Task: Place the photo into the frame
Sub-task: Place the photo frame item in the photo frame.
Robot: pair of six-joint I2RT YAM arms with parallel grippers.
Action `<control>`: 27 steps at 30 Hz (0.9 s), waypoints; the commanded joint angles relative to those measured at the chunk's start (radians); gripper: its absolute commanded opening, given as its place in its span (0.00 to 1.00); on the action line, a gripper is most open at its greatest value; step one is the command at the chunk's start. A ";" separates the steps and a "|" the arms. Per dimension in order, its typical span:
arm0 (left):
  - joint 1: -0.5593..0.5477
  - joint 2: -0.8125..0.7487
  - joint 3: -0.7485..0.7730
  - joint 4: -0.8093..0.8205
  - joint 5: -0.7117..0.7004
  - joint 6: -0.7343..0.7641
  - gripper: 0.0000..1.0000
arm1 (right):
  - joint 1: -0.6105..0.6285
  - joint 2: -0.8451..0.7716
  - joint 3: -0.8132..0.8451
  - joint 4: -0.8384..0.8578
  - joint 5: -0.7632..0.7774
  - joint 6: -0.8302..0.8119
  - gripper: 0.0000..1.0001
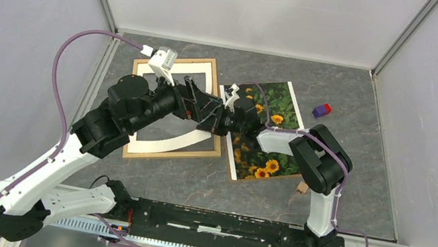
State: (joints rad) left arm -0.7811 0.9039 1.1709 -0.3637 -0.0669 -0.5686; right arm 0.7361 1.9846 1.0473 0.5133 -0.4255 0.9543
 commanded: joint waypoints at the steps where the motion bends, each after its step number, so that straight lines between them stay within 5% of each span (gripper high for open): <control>1: -0.004 -0.007 -0.005 0.050 0.012 -0.020 1.00 | 0.008 -0.013 0.051 -0.121 0.042 -0.103 0.14; 12: -0.005 0.003 -0.007 0.057 0.021 -0.018 1.00 | 0.008 -0.059 0.133 -0.430 0.126 -0.290 0.56; 27: -0.005 0.004 -0.018 0.026 -0.037 0.026 1.00 | 0.008 -0.325 -0.002 -0.609 0.232 -0.545 0.80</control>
State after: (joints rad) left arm -0.7811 0.9157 1.1633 -0.3592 -0.0616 -0.5674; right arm 0.7399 1.7828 1.0962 -0.0353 -0.2619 0.5201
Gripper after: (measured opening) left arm 0.996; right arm 0.780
